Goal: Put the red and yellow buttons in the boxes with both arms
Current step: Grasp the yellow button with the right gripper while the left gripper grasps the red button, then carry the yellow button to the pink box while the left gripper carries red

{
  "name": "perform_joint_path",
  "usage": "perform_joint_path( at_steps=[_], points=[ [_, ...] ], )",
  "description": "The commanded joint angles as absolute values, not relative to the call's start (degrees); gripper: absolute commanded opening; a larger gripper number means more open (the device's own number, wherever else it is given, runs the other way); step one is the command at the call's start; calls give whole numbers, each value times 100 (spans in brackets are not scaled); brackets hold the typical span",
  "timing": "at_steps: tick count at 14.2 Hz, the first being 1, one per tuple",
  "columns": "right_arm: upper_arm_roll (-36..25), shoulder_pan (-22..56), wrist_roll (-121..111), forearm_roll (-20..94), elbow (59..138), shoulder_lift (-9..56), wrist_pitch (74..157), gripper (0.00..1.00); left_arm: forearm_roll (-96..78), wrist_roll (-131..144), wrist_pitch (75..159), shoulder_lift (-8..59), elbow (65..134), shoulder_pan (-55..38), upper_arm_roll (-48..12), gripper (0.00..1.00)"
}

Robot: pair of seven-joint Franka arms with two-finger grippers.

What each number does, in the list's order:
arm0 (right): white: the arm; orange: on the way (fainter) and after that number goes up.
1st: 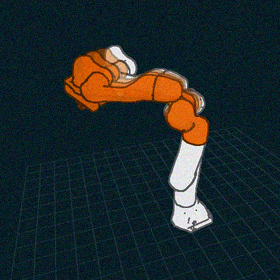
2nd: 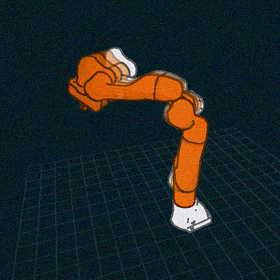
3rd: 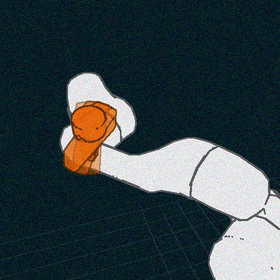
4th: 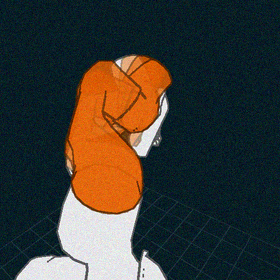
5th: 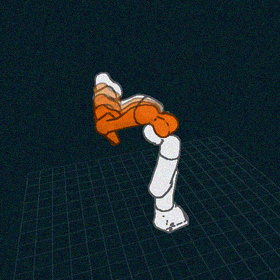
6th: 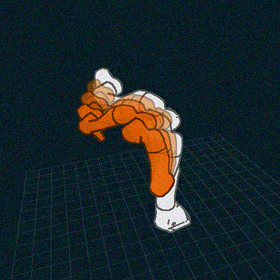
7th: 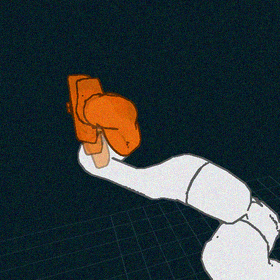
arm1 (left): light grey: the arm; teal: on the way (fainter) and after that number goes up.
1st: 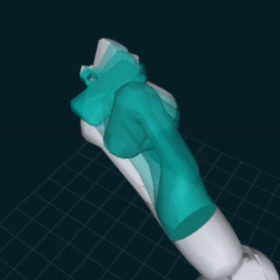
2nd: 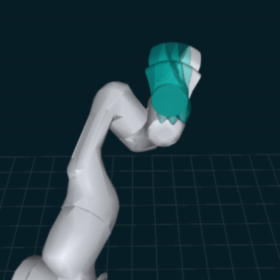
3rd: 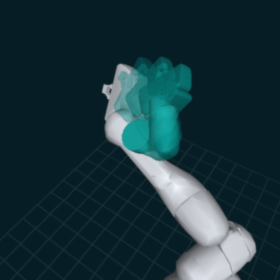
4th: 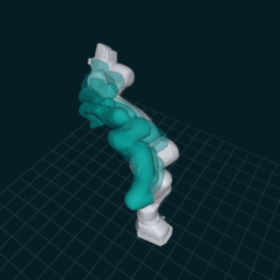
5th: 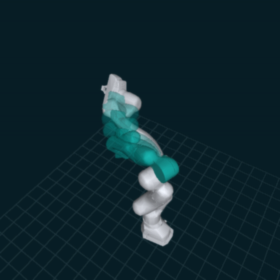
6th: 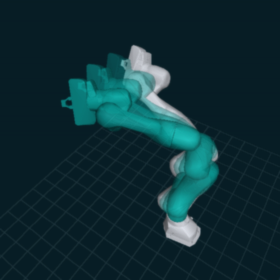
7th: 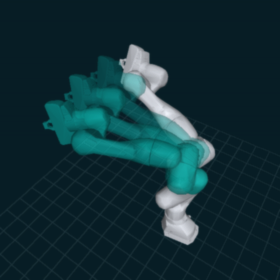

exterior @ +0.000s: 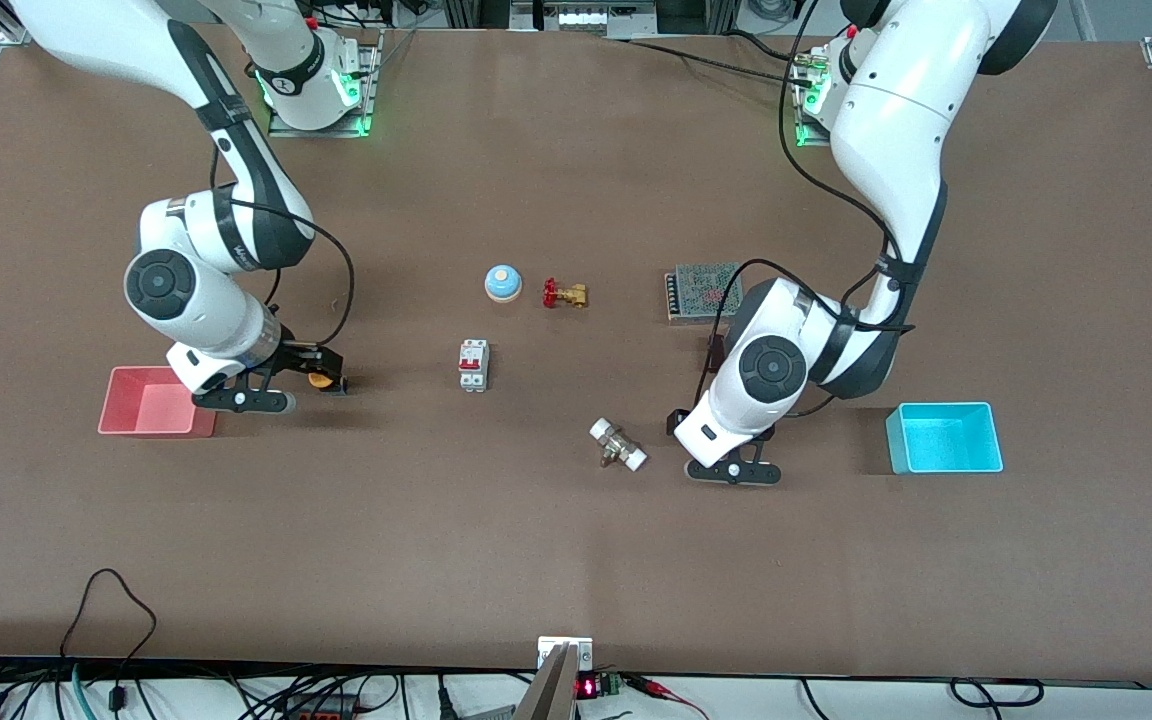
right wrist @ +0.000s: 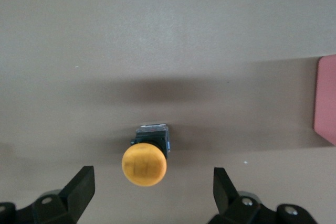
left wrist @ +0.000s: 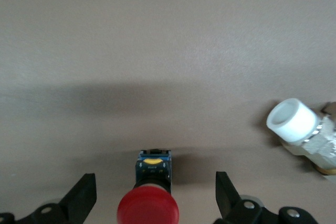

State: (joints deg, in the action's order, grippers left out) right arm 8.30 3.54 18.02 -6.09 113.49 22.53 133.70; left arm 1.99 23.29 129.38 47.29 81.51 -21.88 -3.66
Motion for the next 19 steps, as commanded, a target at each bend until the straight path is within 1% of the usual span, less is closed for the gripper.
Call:
perform_joint_path(
  at_steps=[1,3,5,6,7,9,10,11,12,13,14,15,17,18,19],
  points=[
    [835,439,1925,-922,11312,2478,13509,100,316,2382,13359,4658,8499,-2206,-290,95],
    [844,431,1899,-1054,11312,2584,13684,100,308,2399,13351,4658,8499,-2259,-290,60],
    [835,431,1898,-1063,11312,2671,13816,100,308,2382,13333,4658,8499,-2259,-299,32],
    [835,431,1890,-1063,11312,2715,13895,100,308,2382,13324,4658,8482,-2259,-290,25],
    [835,431,1890,-1072,11312,2768,13913,100,308,2391,13316,4641,8455,-2250,-290,21],
    [835,422,1890,-1081,11312,2839,14018,100,308,2408,13263,4571,8411,-2198,-273,21],
    [835,422,1890,-1081,11312,2874,14019,100,308,2408,13219,4448,8402,-2171,-229,19],
    [835,422,1890,-1081,11312,2891,14027,96,308,2400,12984,4247,8368,-2153,-115,18],
    [835,422,1881,-1081,11312,2900,14027,88,316,2382,12651,4141,8202,-2119,-36,18],
    [835,413,1872,-1081,11312,2926,14019,76,308,2295,12186,4061,7974,-2075,52,18],
    [835,413,1855,-1081,11312,2935,14019,62,308,2129,11721,3974,7789,-2005,140,18],
    [835,413,1854,-1081,11312,2944,14001,49,316,1857,11255,3851,7726,-1865,262,18],
    [835,413,1854,-1072,11320,2971,13983,36,308,1076,10646,3683,7726,-1348,422,19],
    [835,422,1854,-1072,11320,2971,13983,30,308,759,10600,3665,7743,-1092,422,20],
    [835,422,1837,-1081,11320,2971,13983,17,308,608,10565,3630,7813,-959,439,20]
  ],
)
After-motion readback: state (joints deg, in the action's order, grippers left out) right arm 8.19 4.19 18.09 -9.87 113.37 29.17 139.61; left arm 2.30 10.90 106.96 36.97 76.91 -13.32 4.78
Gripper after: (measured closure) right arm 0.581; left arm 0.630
